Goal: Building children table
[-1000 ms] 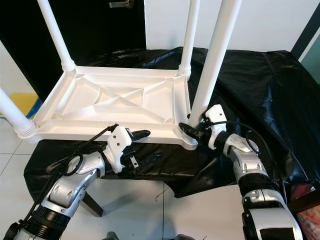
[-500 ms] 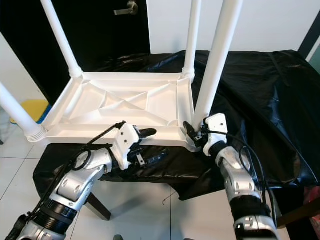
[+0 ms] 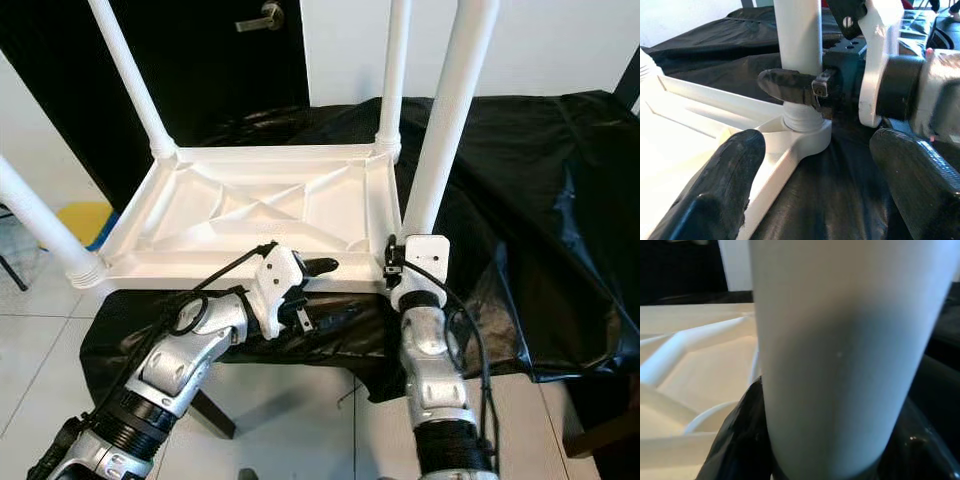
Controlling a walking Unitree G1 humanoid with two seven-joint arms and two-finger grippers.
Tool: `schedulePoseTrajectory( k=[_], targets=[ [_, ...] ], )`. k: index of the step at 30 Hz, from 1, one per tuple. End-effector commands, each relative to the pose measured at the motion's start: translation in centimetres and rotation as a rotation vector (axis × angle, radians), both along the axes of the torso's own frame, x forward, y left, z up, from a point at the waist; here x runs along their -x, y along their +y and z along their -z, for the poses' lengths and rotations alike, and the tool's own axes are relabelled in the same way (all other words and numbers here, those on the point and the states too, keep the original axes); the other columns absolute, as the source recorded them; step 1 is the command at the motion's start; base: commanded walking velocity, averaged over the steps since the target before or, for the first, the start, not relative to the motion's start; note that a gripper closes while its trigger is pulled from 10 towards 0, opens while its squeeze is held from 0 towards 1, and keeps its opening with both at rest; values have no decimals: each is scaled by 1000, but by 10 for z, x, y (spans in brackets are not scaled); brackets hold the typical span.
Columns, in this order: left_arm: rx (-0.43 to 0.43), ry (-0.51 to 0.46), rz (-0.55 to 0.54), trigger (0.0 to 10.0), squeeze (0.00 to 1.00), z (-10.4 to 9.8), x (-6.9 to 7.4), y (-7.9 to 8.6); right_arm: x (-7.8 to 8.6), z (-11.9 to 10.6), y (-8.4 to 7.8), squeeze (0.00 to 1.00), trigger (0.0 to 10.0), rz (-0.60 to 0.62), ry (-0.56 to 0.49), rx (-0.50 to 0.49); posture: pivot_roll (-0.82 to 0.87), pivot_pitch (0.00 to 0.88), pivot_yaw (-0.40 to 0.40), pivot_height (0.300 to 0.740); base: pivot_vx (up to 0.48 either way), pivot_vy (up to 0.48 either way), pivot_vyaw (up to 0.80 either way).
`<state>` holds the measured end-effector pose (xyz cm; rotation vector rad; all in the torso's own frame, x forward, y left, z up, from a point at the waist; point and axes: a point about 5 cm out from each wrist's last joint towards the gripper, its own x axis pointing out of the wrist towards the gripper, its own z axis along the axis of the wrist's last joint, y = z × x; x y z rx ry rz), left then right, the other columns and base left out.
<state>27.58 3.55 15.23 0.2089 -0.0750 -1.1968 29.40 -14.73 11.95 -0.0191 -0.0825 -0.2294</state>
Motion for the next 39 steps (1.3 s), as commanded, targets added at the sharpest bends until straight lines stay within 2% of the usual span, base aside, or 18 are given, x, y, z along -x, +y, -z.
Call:
schedulePoseTrajectory(
  k=[1,2,3,11,12,13,15,24,25,31,34,39],
  targets=[
    [-2,6,61,10000,0,-1,1,-2,12,28,-8,0,10000,108,137,-43,-230,24,97,740,0,0,0],
    [-2,6,61,10000,0,-1,1,-2,12,28,-8,0,10000,108,137,-43,-230,24,97,740,0,0,0],
    [3,6,62,10000,0,-1,1,-4,13,28,-1,0,10000,85,139,-51,-231,23,99,740,0,0,0],
    [3,5,68,10000,0,-2,0,-2,16,22,6,0,10000,54,107,-43,-226,21,106,740,0,0,0],
    [2,4,66,10000,0,-1,-1,0,17,19,6,196,10000,62,97,-31,-226,21,106,740,0,0,0],
    [-1,3,62,10000,0,-1,-1,1,17,16,6,1000,10000,48,84,-31,-223,24,103,740,0,0,0],
    [-4,2,55,10000,0,-1,-2,3,17,9,5,1000,10000,15,42,-13,-219,24,98,740,0,0,0],
    [-5,-1,45,10000,0,-1,-3,5,19,2,3,1000,10000,-36,-16,-3,-211,30,90,740,0,0,0],
    [-4,-2,38,10000,0,-1,-3,7,23,1,-2,0,10000,-71,-35,12,-203,35,81,740,0,0,0],
    [-8,-18,2,10000,0,-2,-6,14,38,6,-8,0,10000,-170,-50,58,-190,41,69,740,0,0,0],
    [1,-61,-109,10000,0,-11,-23,32,63,16,-2,0,10000,-355,-14,103,-179,48,52,740,0,0,0],
    [-2,-79,-149,10000,0,-15,-29,40,71,20,1,0,10000,-425,12,106,-174,48,48,740,0,0,0]
  ],
)
